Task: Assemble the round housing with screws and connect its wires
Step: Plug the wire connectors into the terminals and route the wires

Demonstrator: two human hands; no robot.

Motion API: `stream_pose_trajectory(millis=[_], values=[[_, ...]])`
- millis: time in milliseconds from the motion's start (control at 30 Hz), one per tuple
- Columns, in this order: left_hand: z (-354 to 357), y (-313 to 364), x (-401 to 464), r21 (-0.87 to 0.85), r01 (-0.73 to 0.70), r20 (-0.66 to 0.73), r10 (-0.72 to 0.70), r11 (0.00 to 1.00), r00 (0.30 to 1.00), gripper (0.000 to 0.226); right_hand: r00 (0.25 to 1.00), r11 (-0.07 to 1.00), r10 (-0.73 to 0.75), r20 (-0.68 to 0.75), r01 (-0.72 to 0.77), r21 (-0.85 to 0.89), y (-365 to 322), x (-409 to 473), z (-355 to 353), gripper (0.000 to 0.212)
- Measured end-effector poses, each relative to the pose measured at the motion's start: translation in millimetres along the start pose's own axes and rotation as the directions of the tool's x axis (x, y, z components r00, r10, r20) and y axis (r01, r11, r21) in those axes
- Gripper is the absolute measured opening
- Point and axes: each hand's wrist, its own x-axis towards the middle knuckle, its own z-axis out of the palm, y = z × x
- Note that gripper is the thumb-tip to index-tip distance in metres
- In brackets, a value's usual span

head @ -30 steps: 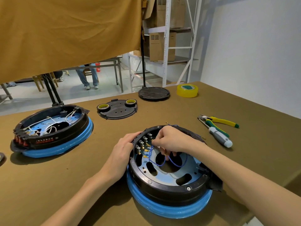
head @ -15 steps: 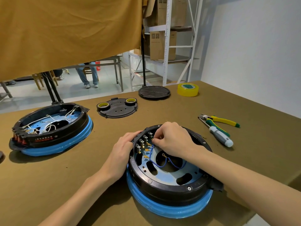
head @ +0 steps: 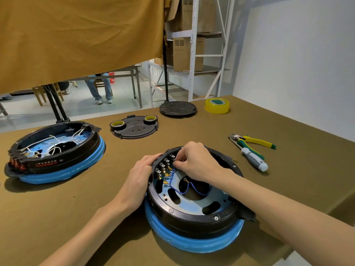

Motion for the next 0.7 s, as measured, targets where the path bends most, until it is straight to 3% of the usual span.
stream_pose_trajectory(millis=[700], values=[[4.3, 4.6, -5.7, -0.075, 0.012, -0.047, -0.015, 0.997, 0.999, 0.056, 0.999, 0.997, 0.003, 0.035, -0.006, 0.072, 2.8, 4.4, -0.3, 0.014]])
